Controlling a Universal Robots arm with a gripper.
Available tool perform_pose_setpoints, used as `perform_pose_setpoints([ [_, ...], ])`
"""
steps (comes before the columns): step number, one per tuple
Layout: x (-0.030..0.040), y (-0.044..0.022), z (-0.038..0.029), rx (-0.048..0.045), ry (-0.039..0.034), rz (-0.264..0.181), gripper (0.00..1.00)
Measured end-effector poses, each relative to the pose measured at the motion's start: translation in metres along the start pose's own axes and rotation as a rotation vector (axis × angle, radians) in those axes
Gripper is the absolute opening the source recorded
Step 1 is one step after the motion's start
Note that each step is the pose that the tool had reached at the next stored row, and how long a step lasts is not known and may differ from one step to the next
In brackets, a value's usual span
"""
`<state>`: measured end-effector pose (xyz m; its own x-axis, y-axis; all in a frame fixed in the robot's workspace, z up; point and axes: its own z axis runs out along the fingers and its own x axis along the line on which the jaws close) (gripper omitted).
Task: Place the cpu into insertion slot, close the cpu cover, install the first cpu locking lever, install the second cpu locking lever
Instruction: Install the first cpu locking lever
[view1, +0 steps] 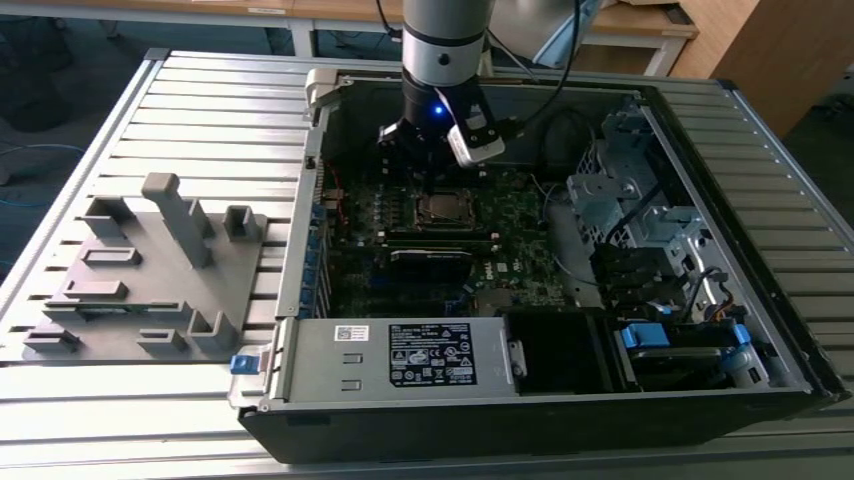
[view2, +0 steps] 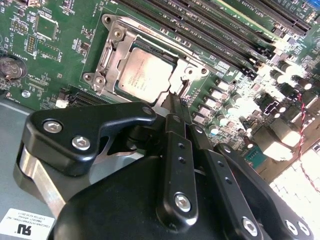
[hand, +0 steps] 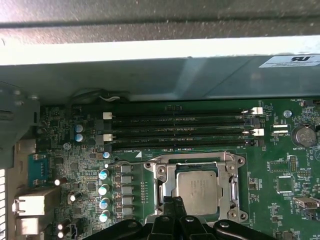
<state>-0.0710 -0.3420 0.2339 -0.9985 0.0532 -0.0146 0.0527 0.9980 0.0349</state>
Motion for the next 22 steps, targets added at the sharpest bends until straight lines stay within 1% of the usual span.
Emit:
perform_pose_setpoints([
  [10, 0.0, 0.0001, -0.002, 0.0001, 0.0, 0.0, 0.1],
  [12, 0.0, 0.0001, -0.0046, 0.0001, 0.0001, 0.0, 0.1],
  [22, -0.0001, 0.0002, -0.0064, 0.0, 0.0, 0.0, 0.1],
])
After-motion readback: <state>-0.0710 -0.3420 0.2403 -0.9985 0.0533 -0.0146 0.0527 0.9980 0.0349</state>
